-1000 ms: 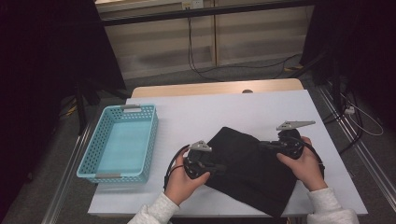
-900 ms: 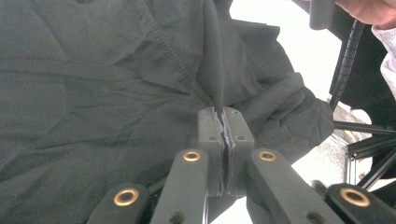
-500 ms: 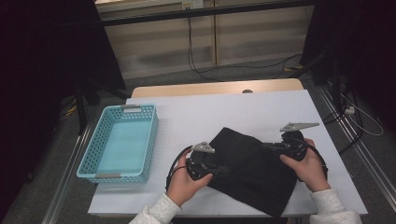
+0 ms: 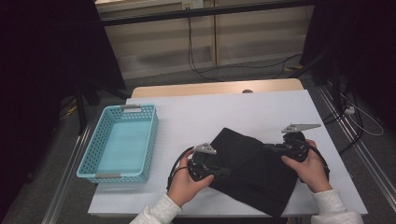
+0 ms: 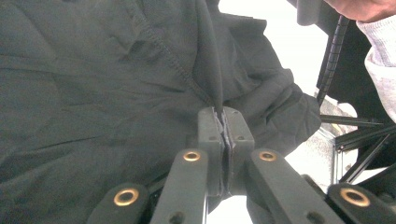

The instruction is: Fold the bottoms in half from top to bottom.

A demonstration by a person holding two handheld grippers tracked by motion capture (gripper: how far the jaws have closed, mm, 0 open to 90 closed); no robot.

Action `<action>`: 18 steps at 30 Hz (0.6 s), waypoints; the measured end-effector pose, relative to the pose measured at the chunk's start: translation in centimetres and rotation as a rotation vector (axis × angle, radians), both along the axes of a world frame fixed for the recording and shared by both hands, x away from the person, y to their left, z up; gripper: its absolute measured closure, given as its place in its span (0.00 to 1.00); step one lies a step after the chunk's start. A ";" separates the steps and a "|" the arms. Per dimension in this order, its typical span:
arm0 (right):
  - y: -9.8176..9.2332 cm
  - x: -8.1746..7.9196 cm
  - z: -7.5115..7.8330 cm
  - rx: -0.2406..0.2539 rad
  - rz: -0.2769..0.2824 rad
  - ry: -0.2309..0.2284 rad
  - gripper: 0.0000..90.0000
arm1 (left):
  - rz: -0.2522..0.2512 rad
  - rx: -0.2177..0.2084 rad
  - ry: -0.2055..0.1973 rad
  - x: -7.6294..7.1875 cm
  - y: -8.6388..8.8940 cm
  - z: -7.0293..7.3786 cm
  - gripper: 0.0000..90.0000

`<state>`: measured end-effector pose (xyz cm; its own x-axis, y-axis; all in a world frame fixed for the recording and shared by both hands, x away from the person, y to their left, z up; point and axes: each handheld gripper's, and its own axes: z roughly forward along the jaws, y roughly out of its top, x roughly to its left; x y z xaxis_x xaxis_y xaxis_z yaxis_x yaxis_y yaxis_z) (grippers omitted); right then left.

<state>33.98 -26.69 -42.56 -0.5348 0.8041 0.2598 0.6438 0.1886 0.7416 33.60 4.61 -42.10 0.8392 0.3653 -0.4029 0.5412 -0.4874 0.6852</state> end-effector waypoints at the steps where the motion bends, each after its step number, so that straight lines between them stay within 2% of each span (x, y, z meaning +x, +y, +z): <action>1: 0.0 0.0 0.0 0.000 0.000 0.000 0.95 | -0.001 -0.001 0.001 0.0 0.0 0.0 0.98; 10: -0.2 -0.2 0.0 -0.001 0.000 -0.005 0.95 | -0.014 -0.003 0.009 -0.2 -0.4 0.0 0.98; 18: -0.8 -1.0 0.5 -0.008 -0.012 -0.014 0.95 | -0.058 -0.006 0.008 -0.7 -1.4 0.4 0.98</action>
<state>33.00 -27.52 -42.05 -0.5286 0.8126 0.2455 0.6356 0.1872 0.7490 32.86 3.23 -41.69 0.8556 0.3141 -0.4114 0.5176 -0.5143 0.6838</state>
